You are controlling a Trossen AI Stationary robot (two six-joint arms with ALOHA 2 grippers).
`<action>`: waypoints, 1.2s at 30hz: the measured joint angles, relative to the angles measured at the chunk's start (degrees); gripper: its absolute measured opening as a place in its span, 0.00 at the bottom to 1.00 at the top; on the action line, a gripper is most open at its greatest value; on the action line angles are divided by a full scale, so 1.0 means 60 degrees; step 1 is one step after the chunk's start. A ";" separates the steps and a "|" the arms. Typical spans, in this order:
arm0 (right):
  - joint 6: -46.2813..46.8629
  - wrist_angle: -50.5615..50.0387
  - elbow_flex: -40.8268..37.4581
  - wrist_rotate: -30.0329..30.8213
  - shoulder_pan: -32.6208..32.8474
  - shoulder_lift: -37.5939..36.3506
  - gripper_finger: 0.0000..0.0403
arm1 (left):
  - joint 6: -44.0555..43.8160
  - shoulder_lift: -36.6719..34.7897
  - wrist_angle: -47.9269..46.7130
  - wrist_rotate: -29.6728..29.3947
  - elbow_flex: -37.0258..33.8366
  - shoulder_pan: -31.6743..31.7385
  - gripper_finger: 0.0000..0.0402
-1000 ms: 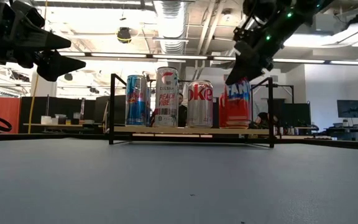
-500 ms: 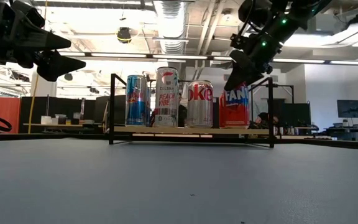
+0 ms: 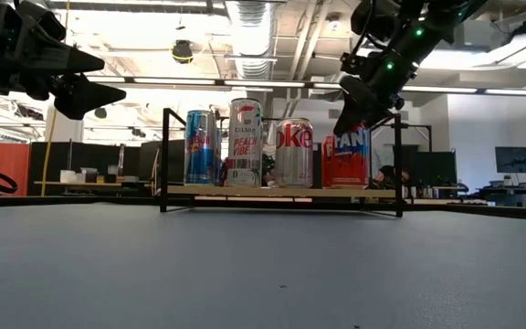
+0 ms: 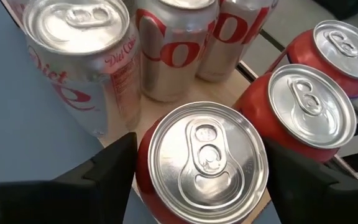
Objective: Place canned beverage on shelf
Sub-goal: Put the orange soda can onto the shelf aligned with the other orange soda cans
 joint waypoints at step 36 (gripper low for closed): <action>-0.1605 -0.2398 0.2697 0.0067 0.0951 -0.0039 0.93 | -0.0011 0.0000 0.0000 -0.0001 -0.0001 -0.0003 0.95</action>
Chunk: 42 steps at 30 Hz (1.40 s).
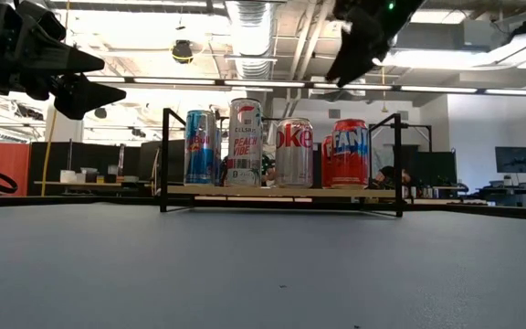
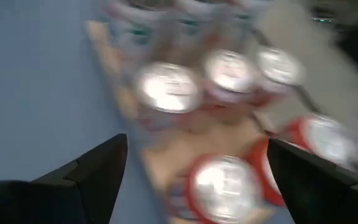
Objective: Place canned beverage on shelf
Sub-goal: Put the orange soda can onto the shelf aligned with the other orange soda cans
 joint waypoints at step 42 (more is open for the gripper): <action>0.0217 0.0245 -0.0142 -0.0596 -0.0002 0.0750 0.00 | -0.0012 0.0000 0.0000 0.0001 0.0001 0.0003 0.95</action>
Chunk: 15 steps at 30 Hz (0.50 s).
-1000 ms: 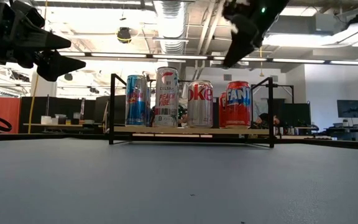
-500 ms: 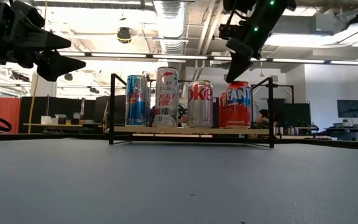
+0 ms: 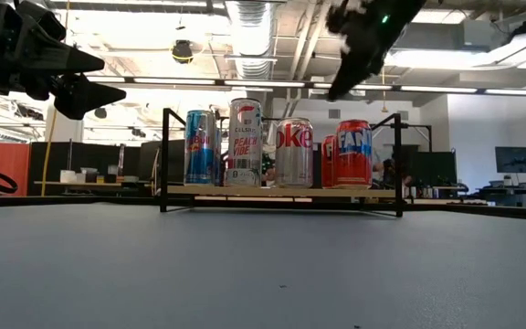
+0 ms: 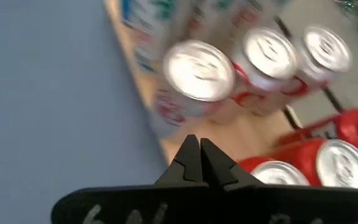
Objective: Place canned beverage on shelf
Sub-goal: Put the orange soda can onto the shelf aligned with the other orange soda cans, then return to Home Position
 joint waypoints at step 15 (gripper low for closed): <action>0.0502 0.2762 -0.3051 -0.1786 0.4529 -0.4332 0.00 | 0.0023 -0.0002 0.0000 0.0000 0.0000 -0.0001 0.95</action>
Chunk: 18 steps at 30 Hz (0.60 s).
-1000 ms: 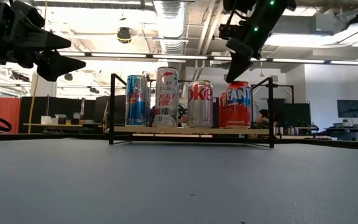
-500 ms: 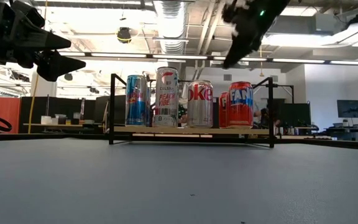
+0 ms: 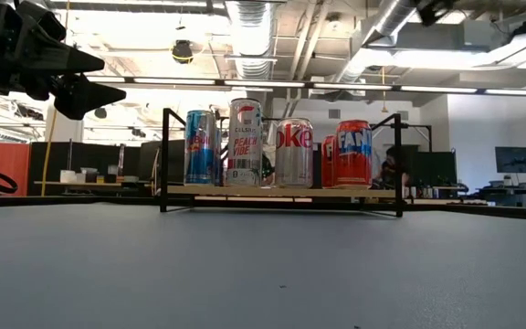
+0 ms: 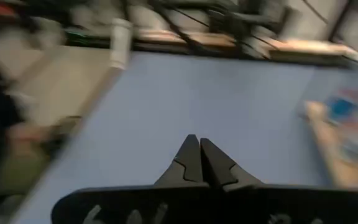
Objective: Place canned beverage on shelf
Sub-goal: Return to Home Position
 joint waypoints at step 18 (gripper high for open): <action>0.1236 0.8619 -0.7241 -0.0409 -0.0816 -0.2460 0.00 | 0.0000 -0.0001 -0.0004 0.0000 0.0000 -0.0001 0.95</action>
